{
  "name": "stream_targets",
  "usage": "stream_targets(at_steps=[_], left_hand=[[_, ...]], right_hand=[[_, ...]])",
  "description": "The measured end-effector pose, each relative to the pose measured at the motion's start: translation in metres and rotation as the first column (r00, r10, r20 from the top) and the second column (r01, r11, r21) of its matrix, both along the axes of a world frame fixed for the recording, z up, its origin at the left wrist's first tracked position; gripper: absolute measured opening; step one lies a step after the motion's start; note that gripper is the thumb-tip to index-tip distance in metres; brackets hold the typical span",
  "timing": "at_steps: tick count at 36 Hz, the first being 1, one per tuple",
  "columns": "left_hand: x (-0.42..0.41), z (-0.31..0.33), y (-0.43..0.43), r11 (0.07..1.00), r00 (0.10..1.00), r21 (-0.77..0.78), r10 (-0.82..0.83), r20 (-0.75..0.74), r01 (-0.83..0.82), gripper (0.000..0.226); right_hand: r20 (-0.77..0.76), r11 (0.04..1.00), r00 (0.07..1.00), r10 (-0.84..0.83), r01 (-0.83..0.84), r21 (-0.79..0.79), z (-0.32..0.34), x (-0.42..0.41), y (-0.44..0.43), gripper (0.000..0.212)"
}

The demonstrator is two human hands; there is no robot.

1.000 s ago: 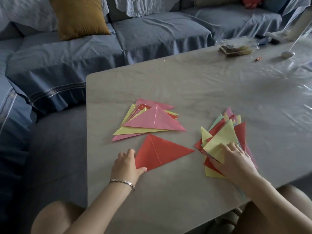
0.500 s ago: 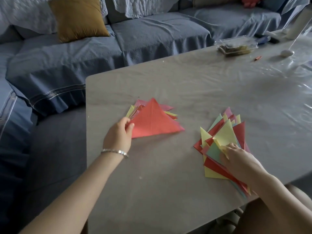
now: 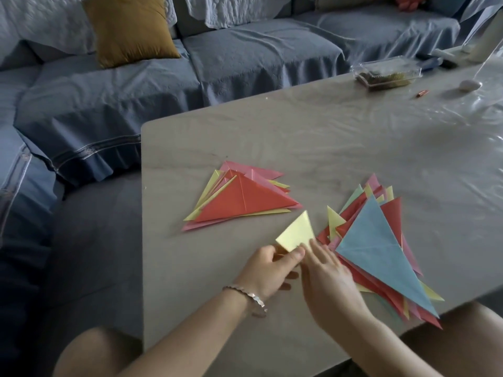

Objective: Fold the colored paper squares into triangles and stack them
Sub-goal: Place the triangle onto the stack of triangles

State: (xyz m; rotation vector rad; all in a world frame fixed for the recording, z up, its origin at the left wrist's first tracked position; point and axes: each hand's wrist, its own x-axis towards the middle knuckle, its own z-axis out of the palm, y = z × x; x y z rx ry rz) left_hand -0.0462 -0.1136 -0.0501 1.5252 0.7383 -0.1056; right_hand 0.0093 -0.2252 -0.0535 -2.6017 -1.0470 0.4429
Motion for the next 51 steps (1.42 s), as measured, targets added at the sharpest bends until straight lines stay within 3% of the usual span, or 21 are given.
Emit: stream_targets(at_steps=[2, 5, 8, 11, 13, 15, 18, 22, 24, 28, 33, 38, 43, 51], left_hand=[[-0.002, -0.008, 0.0, 0.997, 0.998, 0.033, 0.068, -0.006, -0.068, 0.02], [-0.007, -0.014, 0.015, 0.973, 0.992, 0.207, 0.113, -0.06, -0.098, 0.024], [-0.012, -0.014, 0.039, 0.913, 0.994, 0.408, 0.034, -0.102, 0.011, 0.02], [-0.008, -0.007, 0.064, 0.776, 0.979, 0.601, -0.116, -0.166, 0.193, 0.019], [-0.001, -0.001, 0.078, 0.715, 0.959, 0.639, -0.198, -0.204, 0.284, 0.025], [0.007, 0.002, 0.089, 0.644, 0.94, 0.685, -0.242, -0.239, 0.34, 0.033], [0.019, 0.003, 0.098, 0.495, 0.933, 0.794, -0.255, -0.254, 0.352, 0.049], [0.016, -0.012, 0.093, 0.357, 0.942, 0.899, -0.303, -0.146, 0.254, 0.069], [0.005, -0.021, 0.08, 0.368, 0.944, 0.904, -0.315, -0.098, 0.217, 0.063], [-0.033, -0.049, 0.048, 0.373, 0.909, 0.876, -0.388, -0.154, 0.308, 0.044], [-0.063, -0.07, 0.04, 0.292, 0.904, 0.909, -0.394, -0.168, 0.297, 0.044], [-0.074, -0.078, 0.043, 0.296, 0.921, 0.912, -0.347, -0.176, 0.285, 0.04], [-0.087, -0.072, 0.049, 0.375, 0.949, 0.89, -0.271, -0.161, 0.258, 0.059], [-0.118, -0.067, 0.073, 0.436, 0.975, 0.874, -0.155, -0.161, 0.214, 0.066]], right_hand=[[-0.055, 0.995, 0.996, 0.071, -0.067, 0.08, -0.005, -0.011, 0.008, 0.047], [-0.083, 0.978, 0.984, 0.156, -0.142, 0.153, -0.006, -0.02, 0.013, 0.028], [-0.056, 0.975, 0.98, 0.19, -0.182, 0.126, -0.006, -0.018, 0.008, 0.049], [0.076, 0.967, 0.974, 0.214, -0.222, 0.129, -0.008, -0.011, -0.001, 0.044], [0.139, 0.96, 0.964, 0.226, -0.245, 0.133, -0.01, -0.003, -0.005, 0.04], [0.1, 0.937, 0.939, 0.329, -0.338, 0.094, -0.016, 0.0, -0.005, 0.042], [0.065, 0.905, 0.906, 0.418, -0.422, 0.061, -0.027, 0.002, -0.002, 0.046], [0.086, 0.917, 0.915, 0.394, -0.398, 0.029, -0.034, -0.006, 0.004, 0.04], [0.134, 0.919, 0.913, 0.384, -0.392, 0.033, -0.045, -0.008, 0.007, 0.045], [0.209, 0.928, 0.915, 0.344, -0.365, 0.07, -0.055, -0.011, 0.013, 0.041], [0.256, 0.942, 0.921, 0.293, -0.325, 0.089, -0.059, -0.014, 0.019, 0.047], [0.359, 0.948, 0.901, 0.245, -0.3, 0.107, -0.055, -0.01, 0.019, 0.036], [0.409, 0.97, 0.896, 0.175, -0.228, 0.084, -0.056, 0.006, 0.0, 0.038], [0.443, 0.989, 0.891, 0.099, -0.138, 0.058, -0.054, 0.026, -0.031, 0.031]])
